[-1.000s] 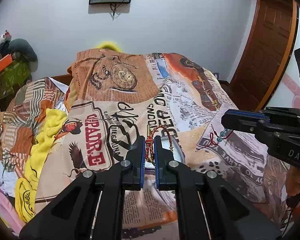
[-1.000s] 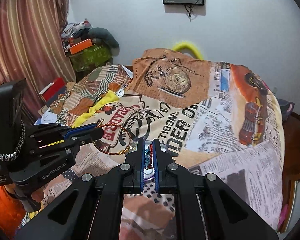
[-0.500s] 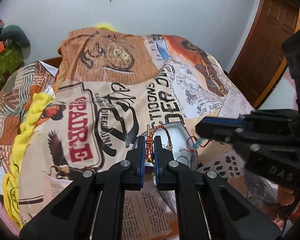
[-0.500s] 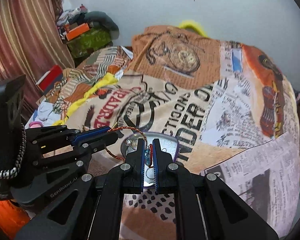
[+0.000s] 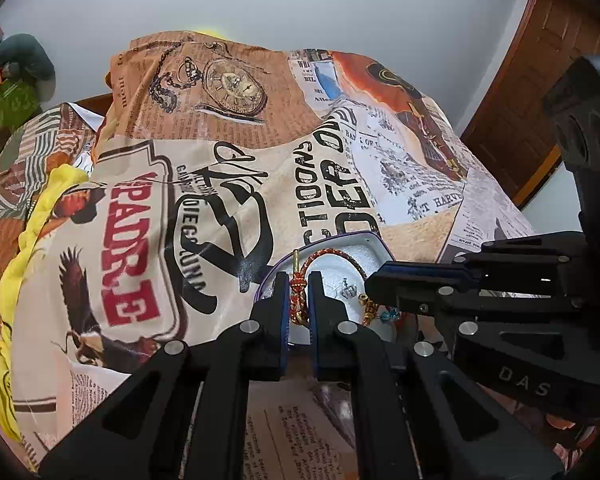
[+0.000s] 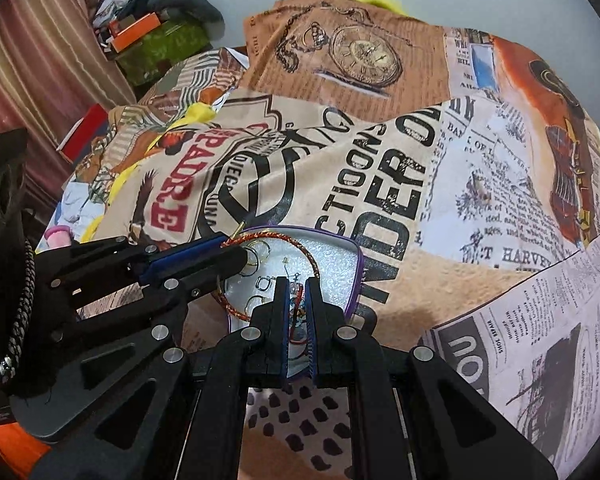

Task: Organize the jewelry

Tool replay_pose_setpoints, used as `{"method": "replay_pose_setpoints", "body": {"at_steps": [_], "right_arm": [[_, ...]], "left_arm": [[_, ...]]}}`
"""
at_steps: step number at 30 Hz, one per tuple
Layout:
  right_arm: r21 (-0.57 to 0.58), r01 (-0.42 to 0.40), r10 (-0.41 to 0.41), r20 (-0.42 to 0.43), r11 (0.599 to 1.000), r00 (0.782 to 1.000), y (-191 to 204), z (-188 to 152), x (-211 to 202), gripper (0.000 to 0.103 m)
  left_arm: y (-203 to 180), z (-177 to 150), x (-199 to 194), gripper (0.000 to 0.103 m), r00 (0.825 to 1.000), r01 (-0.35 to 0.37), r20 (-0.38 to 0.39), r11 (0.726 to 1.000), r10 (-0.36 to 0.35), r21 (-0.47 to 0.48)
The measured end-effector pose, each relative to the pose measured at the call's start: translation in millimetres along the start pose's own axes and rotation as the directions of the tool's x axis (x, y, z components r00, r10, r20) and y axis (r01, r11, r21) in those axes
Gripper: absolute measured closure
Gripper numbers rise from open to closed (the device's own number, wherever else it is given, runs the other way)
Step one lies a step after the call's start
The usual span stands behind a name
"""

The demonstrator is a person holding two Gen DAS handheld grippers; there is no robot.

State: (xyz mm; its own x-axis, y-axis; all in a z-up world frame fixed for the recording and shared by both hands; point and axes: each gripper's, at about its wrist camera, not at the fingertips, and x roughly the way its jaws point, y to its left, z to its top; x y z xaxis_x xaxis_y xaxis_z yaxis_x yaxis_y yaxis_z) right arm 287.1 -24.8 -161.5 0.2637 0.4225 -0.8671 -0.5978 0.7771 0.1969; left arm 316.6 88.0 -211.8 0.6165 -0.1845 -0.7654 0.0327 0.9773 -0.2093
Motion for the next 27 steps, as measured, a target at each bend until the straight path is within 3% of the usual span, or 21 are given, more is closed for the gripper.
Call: {"method": "replay_pose_setpoints", "body": {"at_steps": [8, 14, 17, 23, 27], "right_arm": [[-0.008, 0.024, -0.024, 0.002, 1.000, 1.000, 1.3, 1.8, -5.4, 0.096], [0.010, 0.033, -0.033, 0.040, 0.999, 0.999, 2.5, -1.2, -26.4, 0.085], [0.010, 0.040, -0.040, 0.069, 0.999, 0.997, 5.8, -4.2, -42.8, 0.085], [0.017, 0.027, -0.029, 0.190, 1.000, 0.981, 17.0, -13.1, -100.1, 0.085], [0.007, 0.049, -0.049, 0.323, 0.999, 0.945, 31.9, -25.2, -154.6, 0.085]], "left_arm": [[-3.5, -1.6, -8.0, 0.096, 1.000, -0.027, -0.006, 0.999, 0.027, 0.026], [-6.3, 1.0, -34.7, 0.087, 0.999, -0.040, 0.026, 0.999, 0.040, 0.024], [-10.7, 2.5, -55.7, 0.087, 0.998, -0.041, 0.056, 0.999, 0.039, 0.025], [-25.4, 3.2, -119.0, 0.087, 0.985, -0.050, 0.168, 0.998, 0.045, 0.024], [-42.1, -2.8, -174.9, 0.087, 0.959, -0.052, 0.280, 0.998, 0.041, 0.032]]}}
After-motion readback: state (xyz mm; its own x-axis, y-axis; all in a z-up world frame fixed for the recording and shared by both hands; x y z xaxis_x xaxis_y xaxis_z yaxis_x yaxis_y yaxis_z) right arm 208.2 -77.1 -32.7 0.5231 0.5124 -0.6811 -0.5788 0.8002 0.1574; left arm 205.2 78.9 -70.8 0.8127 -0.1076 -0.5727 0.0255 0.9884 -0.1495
